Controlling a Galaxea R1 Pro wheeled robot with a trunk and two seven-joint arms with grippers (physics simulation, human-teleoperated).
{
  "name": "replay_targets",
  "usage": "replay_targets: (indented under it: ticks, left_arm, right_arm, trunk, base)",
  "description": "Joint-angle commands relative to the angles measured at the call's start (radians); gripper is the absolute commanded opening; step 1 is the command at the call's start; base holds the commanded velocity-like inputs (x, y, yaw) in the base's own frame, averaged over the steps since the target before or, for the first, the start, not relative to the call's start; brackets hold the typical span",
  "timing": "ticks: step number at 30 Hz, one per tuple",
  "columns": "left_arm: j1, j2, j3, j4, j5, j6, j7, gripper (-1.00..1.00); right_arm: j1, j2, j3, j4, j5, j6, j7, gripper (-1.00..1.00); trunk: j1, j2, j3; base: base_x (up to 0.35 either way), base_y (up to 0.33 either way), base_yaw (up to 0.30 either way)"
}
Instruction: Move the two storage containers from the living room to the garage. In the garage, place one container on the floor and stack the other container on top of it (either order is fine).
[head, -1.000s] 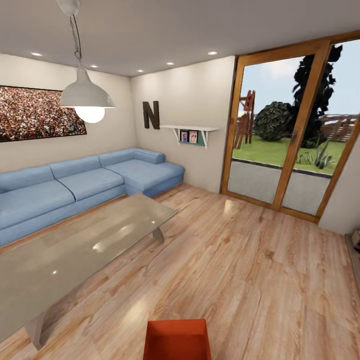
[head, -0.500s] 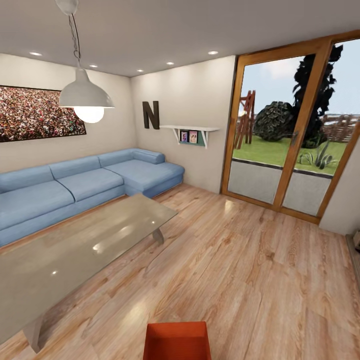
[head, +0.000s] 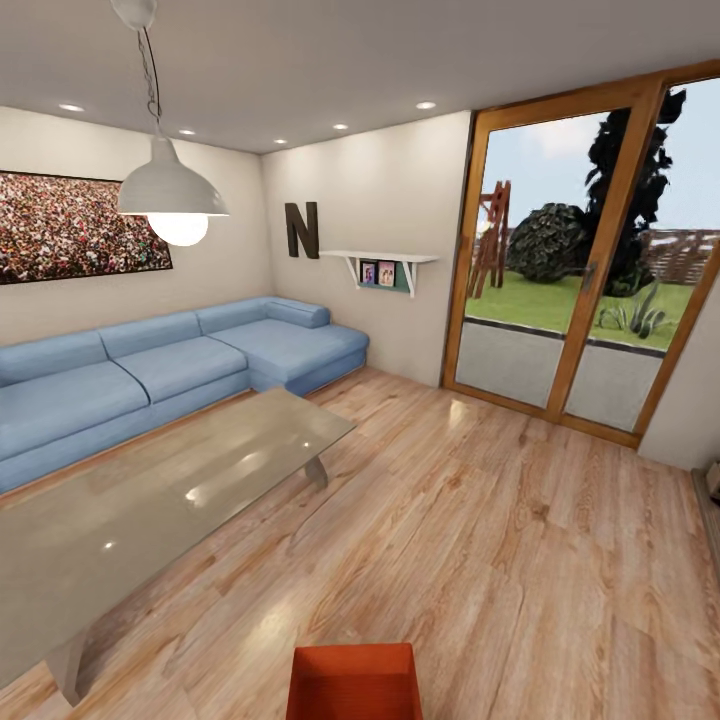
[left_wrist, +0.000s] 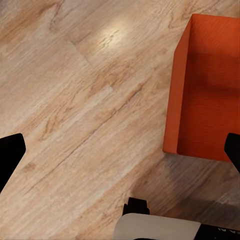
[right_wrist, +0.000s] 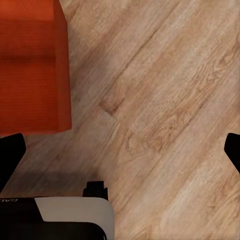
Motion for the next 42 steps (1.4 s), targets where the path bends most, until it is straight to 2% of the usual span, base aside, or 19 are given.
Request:
replay_targets:
  ticks: [1, 12, 14, 15, 16, 17, 19, 20, 23, 24, 25, 29, 34, 37, 42]
  left_arm:
    - [-0.002, 0.000, 0.006, 0.005, 0.002, -0.007, -0.001, 1.00]
    - [-0.002, -0.001, 0.009, 0.000, 0.013, 0.002, -0.002, 1.00]
    - [-0.004, -0.006, 0.006, -0.012, 0.013, 0.027, -0.003, 1.00]
    - [-0.005, -0.011, 0.005, -0.033, 0.013, 0.057, -0.003, 1.00]
    - [-0.007, -0.024, 0.004, -0.096, 0.010, 0.130, -0.002, 1.00]
    - [-0.007, -0.028, 0.004, -0.125, 0.009, 0.161, -0.002, 1.00]
    - [-0.008, -0.051, 0.003, -0.250, 0.007, 0.301, 0.000, 1.00]
    - [-0.008, -0.058, 0.002, -0.282, 0.007, 0.338, 0.001, 1.00]
    - [-0.008, -0.104, 0.001, -0.470, 0.005, 0.521, 0.006, 1.00]
    - [-0.008, -0.112, 0.000, -0.498, 0.005, 0.543, 0.007, 1.00]
    - [-0.009, -0.133, 0.000, -0.574, 0.005, 0.591, 0.009, 1.00]
    - [-0.014, -0.165, -0.001, -0.712, 0.003, 0.643, 0.008, 1.00]
    - [-0.020, -0.172, -0.002, -0.853, 0.002, 0.763, 0.010, 1.00]
    - [-0.020, -0.173, -0.001, -0.879, 0.003, 0.792, 0.009, 1.00]
    - [-0.020, -0.173, 0.000, -0.887, 0.006, 0.800, 0.001, 1.00]
  right_arm:
    - [-0.002, 0.000, 0.005, 0.005, -0.002, -0.008, 0.000, 1.00]
    - [-0.002, -0.002, 0.009, -0.002, 0.005, -0.007, 0.000, 1.00]
    - [-0.002, -0.002, 0.010, -0.011, 0.006, -0.005, -0.002, 1.00]
    - [-0.002, -0.003, 0.009, -0.031, 0.007, -0.003, -0.005, 1.00]
    - [-0.002, -0.003, 0.009, -0.076, 0.006, 0.000, -0.007, 1.00]
    - [-0.002, -0.003, 0.009, -0.091, 0.006, 0.003, -0.008, 1.00]
    - [-0.003, -0.003, 0.009, -0.151, 0.007, 0.025, -0.010, 1.00]
    - [-0.003, -0.003, 0.009, -0.167, 0.007, 0.032, -0.010, 1.00]
    - [-0.003, -0.005, 0.008, -0.264, 0.005, 0.081, -0.010, 1.00]
    - [-0.003, -0.006, 0.008, -0.277, 0.005, 0.087, -0.010, 1.00]
    - [-0.003, -0.008, 0.007, -0.312, 0.004, 0.100, -0.009, 1.00]
    - [-0.003, -0.010, 0.003, -0.374, -0.001, 0.111, -0.005, 1.00]
    - [-0.003, -0.011, 0.002, -0.399, -0.005, 0.113, -0.002, 1.00]
    - [-0.003, -0.011, 0.001, -0.402, -0.006, 0.113, -0.002, 1.00]
    - [-0.003, -0.011, 0.000, -0.403, -0.006, 0.113, -0.002, 1.00]
  trunk:
    - [0.000, -0.002, -0.002]
    - [0.000, -0.002, -0.009]
    - [0.000, -0.002, -0.012]
    - [0.000, -0.002, -0.014]
    - [0.000, -0.002, -0.015]
    - [0.000, -0.002, -0.017]
    - [0.000, -0.002, -0.020]
    - [0.000, -0.002, -0.021]
    - [0.000, -0.002, -0.026]
    - [0.000, -0.002, -0.028]
    - [0.000, -0.002, -0.029]
    - [0.000, -0.002, -0.035]
    - [0.000, -0.002, -0.044]
    - [0.000, -0.002, -0.048]
    - [0.000, -0.002, -0.056]
  base:
    - [0.000, 0.000, 0.000]
    - [0.000, 0.000, 0.040]
    - [0.000, 0.000, 0.116]
    - [0.000, 0.000, 0.124]
    - [0.000, 0.000, 0.129]
    - [0.000, 0.000, 0.129]
    - [0.000, 0.000, 0.128]
    - [0.000, 0.000, 0.124]
    - [0.000, 0.000, 0.110]
    - [0.000, 0.000, 0.095]
    - [0.000, 0.000, 0.083]
    - [0.000, 0.000, 0.036]
    - [0.000, 0.000, -0.082]
    - [0.000, 0.000, -0.128]
    - [0.000, 0.000, -0.156]
